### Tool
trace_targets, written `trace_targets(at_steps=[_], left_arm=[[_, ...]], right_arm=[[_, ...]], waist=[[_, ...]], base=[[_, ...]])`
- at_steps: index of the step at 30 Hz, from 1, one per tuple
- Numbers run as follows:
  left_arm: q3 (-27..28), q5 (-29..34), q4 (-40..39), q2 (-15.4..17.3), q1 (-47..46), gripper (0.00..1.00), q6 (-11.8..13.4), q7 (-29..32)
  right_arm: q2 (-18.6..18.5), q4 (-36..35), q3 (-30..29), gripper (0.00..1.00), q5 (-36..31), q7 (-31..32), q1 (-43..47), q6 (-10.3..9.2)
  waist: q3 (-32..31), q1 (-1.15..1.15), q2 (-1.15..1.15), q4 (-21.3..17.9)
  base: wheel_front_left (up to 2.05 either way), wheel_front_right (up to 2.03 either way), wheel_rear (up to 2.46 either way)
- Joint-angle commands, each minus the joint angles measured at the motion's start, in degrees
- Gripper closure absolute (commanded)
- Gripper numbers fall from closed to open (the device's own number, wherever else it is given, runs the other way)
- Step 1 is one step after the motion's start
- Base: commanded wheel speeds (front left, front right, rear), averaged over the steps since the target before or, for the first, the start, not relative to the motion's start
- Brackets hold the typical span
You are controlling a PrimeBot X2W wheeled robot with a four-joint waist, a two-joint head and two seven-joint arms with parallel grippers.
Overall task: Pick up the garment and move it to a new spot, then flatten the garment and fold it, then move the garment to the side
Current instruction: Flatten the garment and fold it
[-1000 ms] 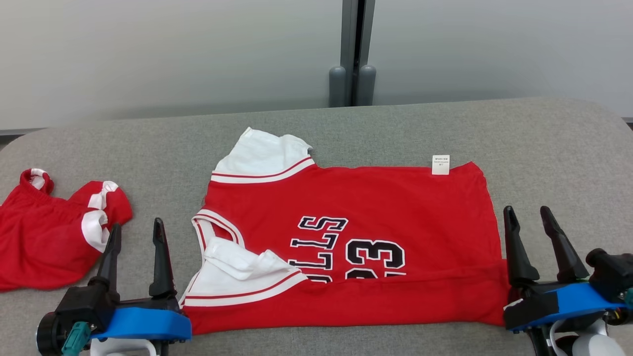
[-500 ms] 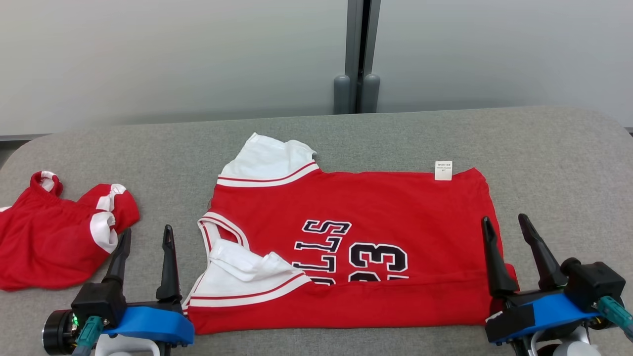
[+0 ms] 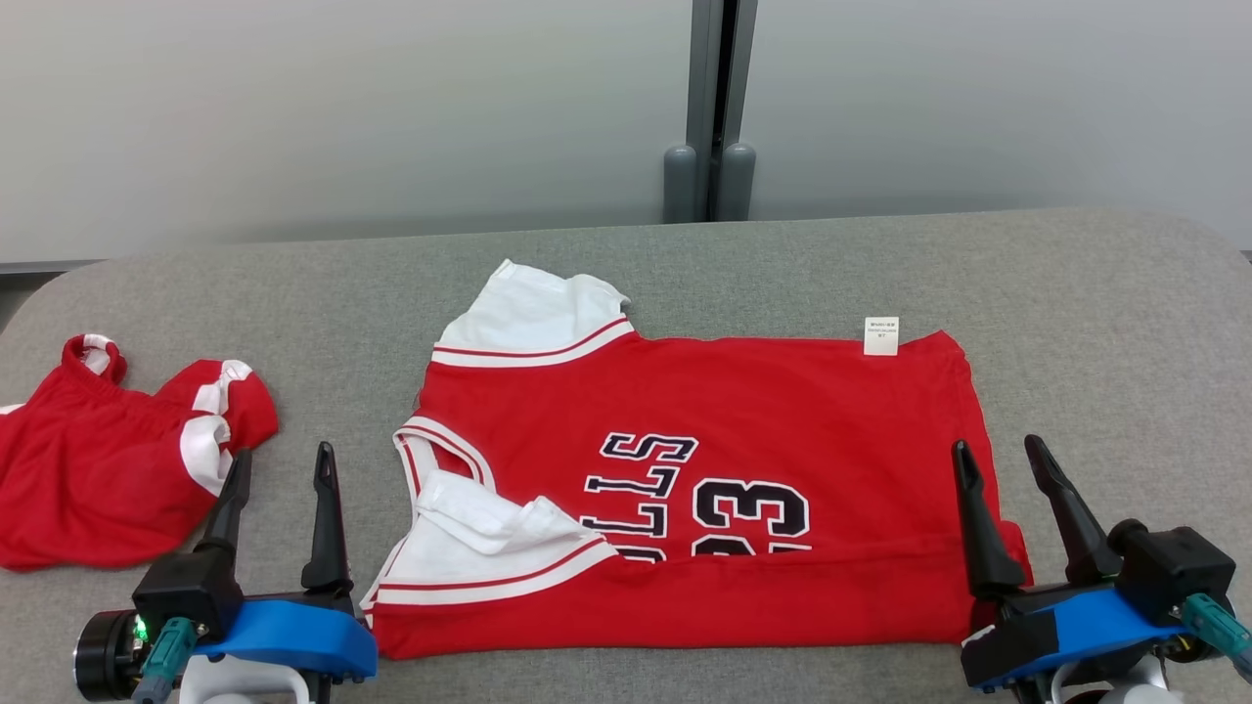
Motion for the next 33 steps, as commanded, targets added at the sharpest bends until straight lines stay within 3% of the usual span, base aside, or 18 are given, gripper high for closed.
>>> trace_targets(at_steps=[1,12,17,23,33], left_arm=[[-0.1,0.0,-0.3,0.3,0.0,0.00,0.3,0.2],[0.2,-0.7,-0.6,0.7,-0.4,0.00,0.7,0.7],[0.1,-1.2,-0.2,1.8,-4.7,0.00,-0.5,2.0],[-0.3,-0.9,1.3,3.7,-16.4,0.00,-3.5,4.2],[-2.3,-0.9,8.6,6.8,-40.7,0.00,-9.8,10.1]], right_arm=[[0.0,0.0,-0.2,0.00,-0.2,0.2,0.6,0.03],[0.0,0.9,-0.7,0.00,0.1,1.1,-0.3,0.03],[0.0,2.3,-1.5,0.00,-0.7,2.1,-4.1,0.03],[-0.2,2.0,-3.6,0.00,-3.7,4.9,-10.7,0.03],[-3.3,3.7,-4.0,0.00,-5.9,14.6,-25.3,0.02]], waist=[[0.0,0.00,0.00,0.0],[0.6,0.00,0.00,-0.3],[2.1,0.00,0.00,-0.4],[5.8,0.00,0.00,-0.7],[17.2,0.00,0.00,-3.3]], base=[[0.00,0.00,0.00],[0.00,0.00,0.00],[0.00,0.00,0.00],[0.00,0.00,0.00],[0.00,0.00,0.00]])
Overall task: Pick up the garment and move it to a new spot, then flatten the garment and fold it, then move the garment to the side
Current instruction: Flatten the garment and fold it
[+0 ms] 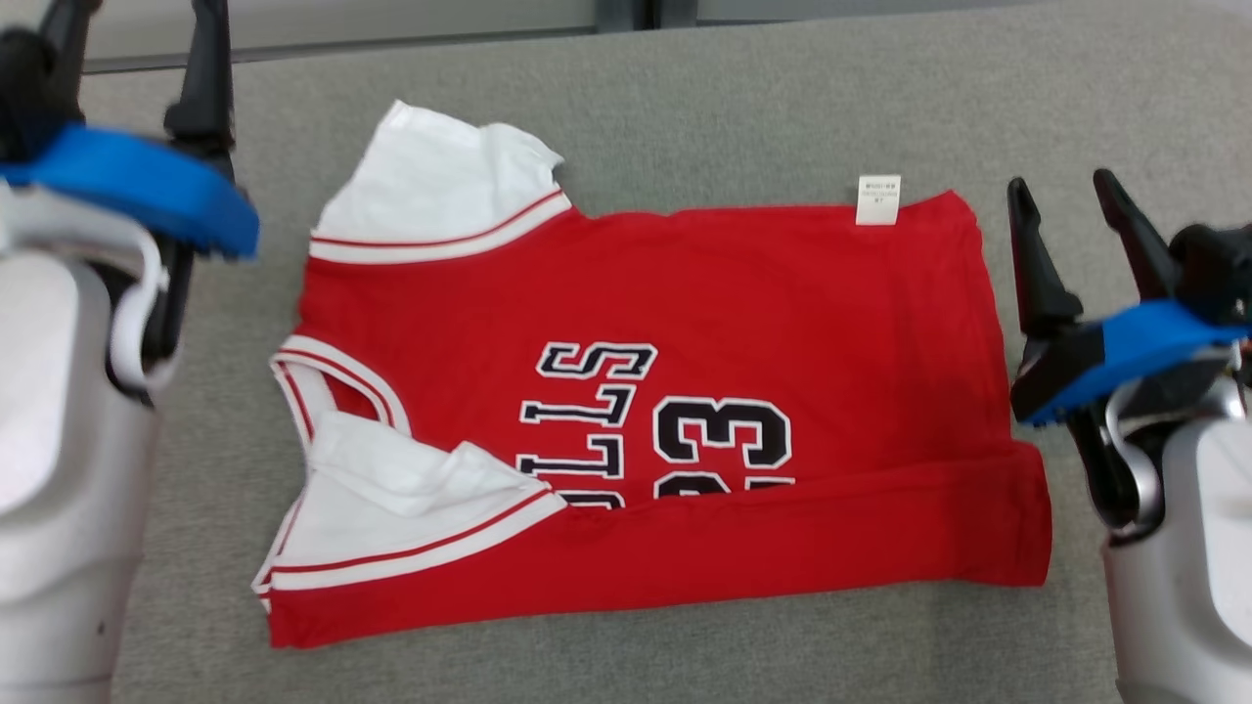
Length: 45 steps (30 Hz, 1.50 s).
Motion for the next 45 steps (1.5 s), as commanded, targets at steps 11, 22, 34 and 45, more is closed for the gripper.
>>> trace_targets(at_steps=[11,22,34,45], left_arm=[[-7.6,-2.5,15.3,1.3,-17.7,0.00,-3.3,8.2],[-21.0,-11.5,23.9,4.6,-23.1,0.00,-3.2,15.2],[-27.2,-20.2,30.7,5.4,-24.6,0.00,-3.2,21.5],[-31.7,-21.6,30.6,5.2,-27.3,1.00,-3.2,16.4]], right_arm=[[-1.8,5.6,4.9,0.00,1.9,5.1,-11.2,0.02],[-1.1,8.9,8.8,0.00,3.1,4.0,-15.3,0.01],[-1.5,10.9,10.6,0.00,4.2,3.9,-16.1,0.01],[-3.6,13.1,11.6,0.00,6.3,10.0,-16.5,0.01]], waist=[[10.6,-0.02,0.00,-2.2],[14.5,-0.02,0.00,-5.6],[15.6,-0.02,0.00,-7.6],[14.4,-0.02,0.00,-6.0]], base=[[0.00,0.00,0.00],[0.00,0.00,0.00],[0.00,0.00,0.00],[0.00,0.00,0.00]])
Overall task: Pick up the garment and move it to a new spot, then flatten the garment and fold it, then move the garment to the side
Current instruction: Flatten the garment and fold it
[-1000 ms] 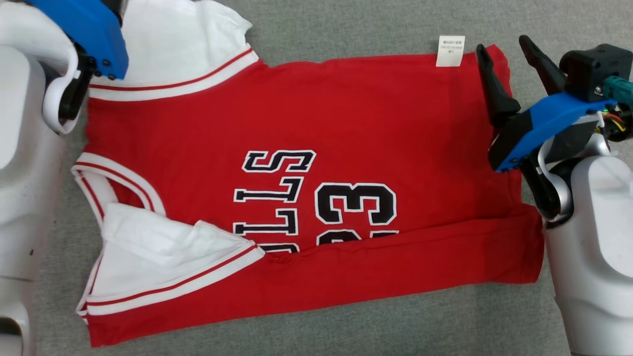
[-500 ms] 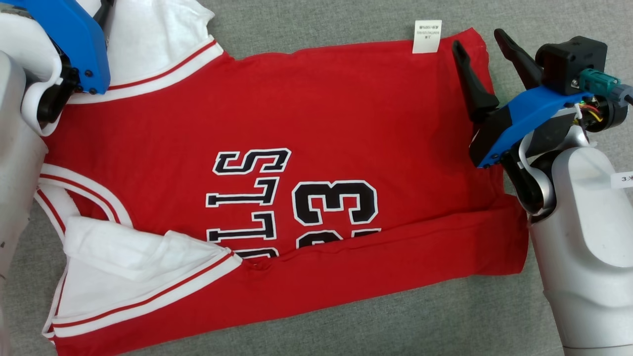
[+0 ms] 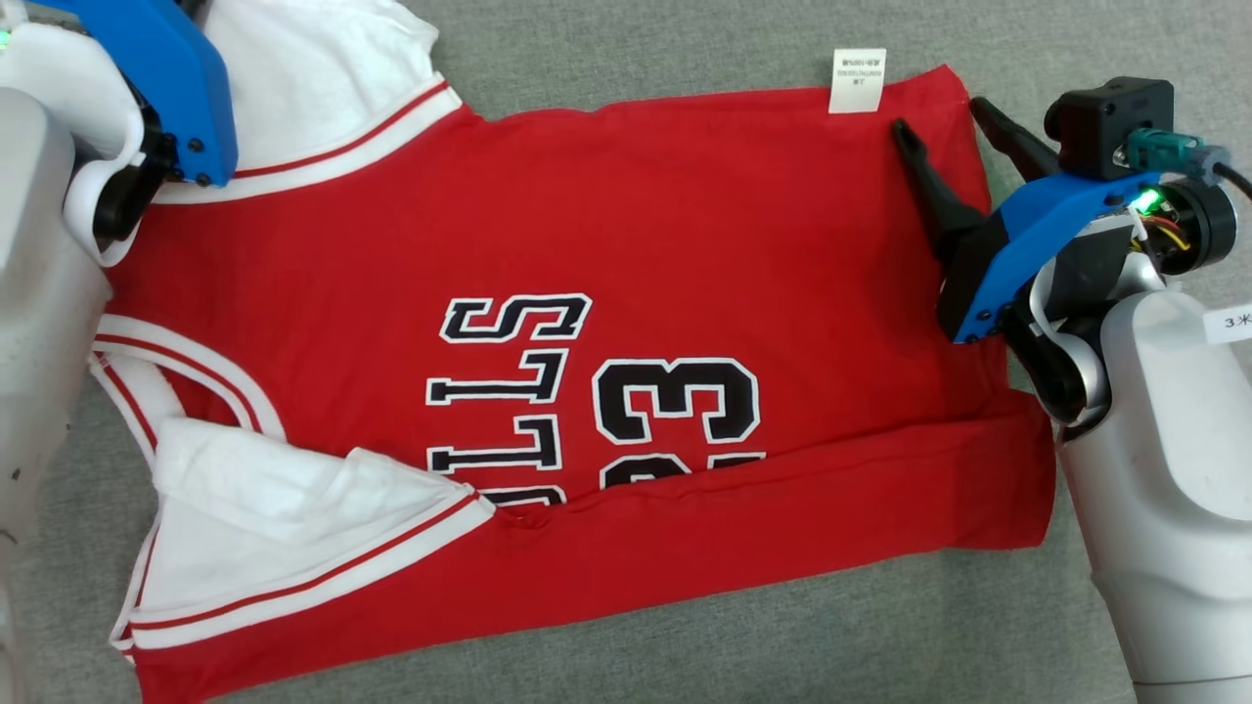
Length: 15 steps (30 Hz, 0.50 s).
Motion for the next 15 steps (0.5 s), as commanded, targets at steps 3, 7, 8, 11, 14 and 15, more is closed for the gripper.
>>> trace_targets(at_steps=[3,7,8,11,14,15], left_arm=[[-1.2,-0.5,-0.5,-0.4,-1.4,1.00,0.0,-1.6],[-2.7,-1.1,-1.2,-0.7,-2.2,1.00,0.0,-3.1],[-3.0,-1.4,-1.4,-0.8,-2.4,1.00,0.0,-3.4],[-4.0,-1.9,-1.8,-1.1,-2.6,1.00,0.0,-4.3],[-4.9,-2.4,-2.0,-1.2,-2.9,1.00,0.0,-5.4],[-5.1,-2.6,-2.1,-1.3,-3.0,1.00,0.0,-5.9]], right_arm=[[-0.8,1.1,-0.4,0.00,0.2,1.7,-1.1,0.01],[-1.4,2.9,-1.1,0.00,-1.1,3.5,-1.8,0.01],[-1.4,3.3,-1.3,0.00,-1.2,3.6,-2.1,0.01],[-1.4,5.2,-1.6,0.00,-2.0,4.3,-3.2,0.01],[-1.3,6.7,-1.9,0.92,-2.6,4.3,-3.9,0.01],[-1.3,7.0,-2.0,1.00,-2.7,4.1,-4.1,0.01]], waist=[[-0.3,0.00,0.00,0.8],[-0.4,0.00,0.00,1.7],[-0.4,0.00,0.00,1.9],[-0.3,0.00,0.00,2.6],[-0.3,0.00,0.00,3.1],[-0.4,0.00,0.00,3.2]], base=[[0.00,0.00,0.00],[0.00,0.00,0.00],[0.00,0.00,0.00],[0.00,0.00,0.00],[0.00,0.00,0.00],[0.00,0.00,0.00]])
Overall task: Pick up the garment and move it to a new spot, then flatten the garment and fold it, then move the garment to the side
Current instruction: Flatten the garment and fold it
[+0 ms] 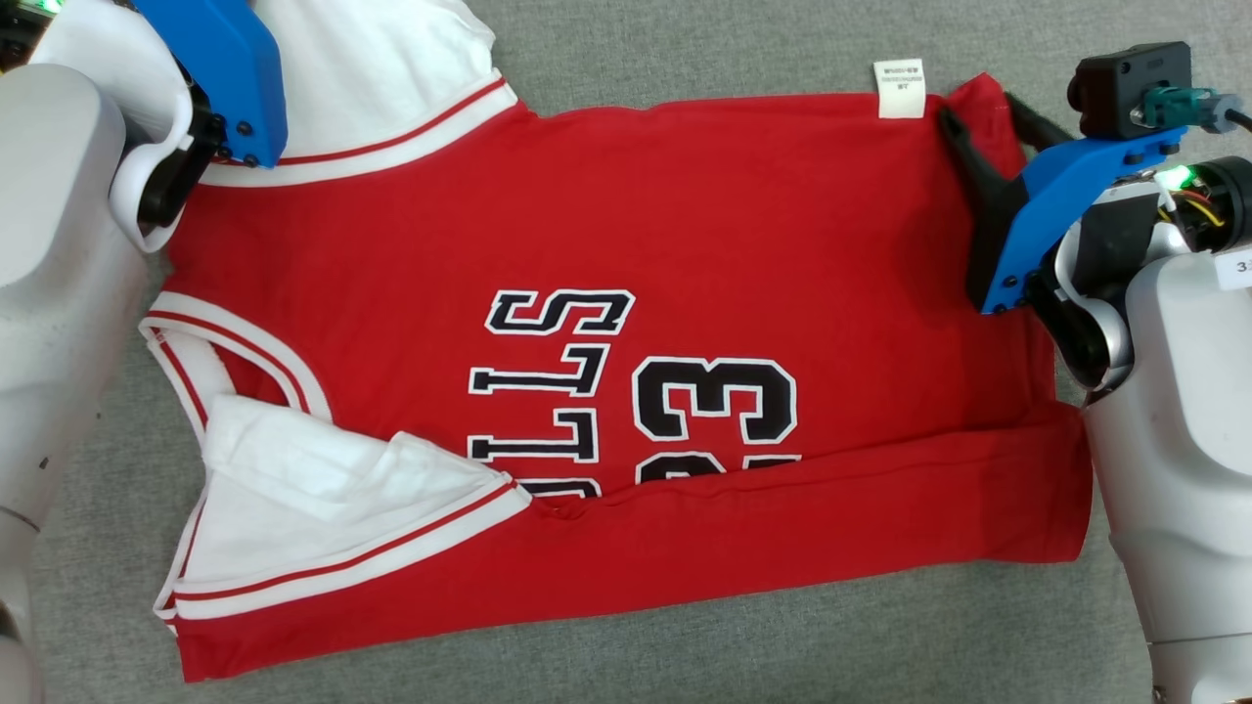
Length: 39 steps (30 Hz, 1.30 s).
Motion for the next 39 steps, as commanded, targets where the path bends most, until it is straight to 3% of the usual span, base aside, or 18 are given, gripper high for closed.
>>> trace_targets(at_steps=[1,12,19,39], left_arm=[[-0.4,-0.2,-0.2,0.0,-0.7,1.00,0.0,-0.7],[0.2,-2.9,-2.2,1.0,3.5,1.00,0.0,-8.9],[1.3,-4.7,-8.6,2.0,10.7,1.00,1.2,-13.8],[3.1,-9.9,-35.8,9.5,36.2,1.00,13.9,-18.5]], right_arm=[[0.0,1.0,0.0,1.00,-0.4,0.3,0.0,0.00],[-0.2,1.6,-1.5,1.00,-1.5,-8.1,2.7,0.00],[-0.3,1.3,-1.7,1.00,-0.7,-12.7,6.6,0.00],[-0.5,-0.1,-3.7,1.00,-0.7,-22.0,19.9,0.01]], waist=[[-0.2,0.00,0.00,0.1],[-5.0,0.00,0.00,1.1],[-8.9,0.00,0.00,2.4],[-16.1,0.00,0.00,6.2]], base=[[0.00,0.00,0.00],[0.00,0.00,0.00],[0.00,0.00,0.00],[0.00,0.00,0.00]])
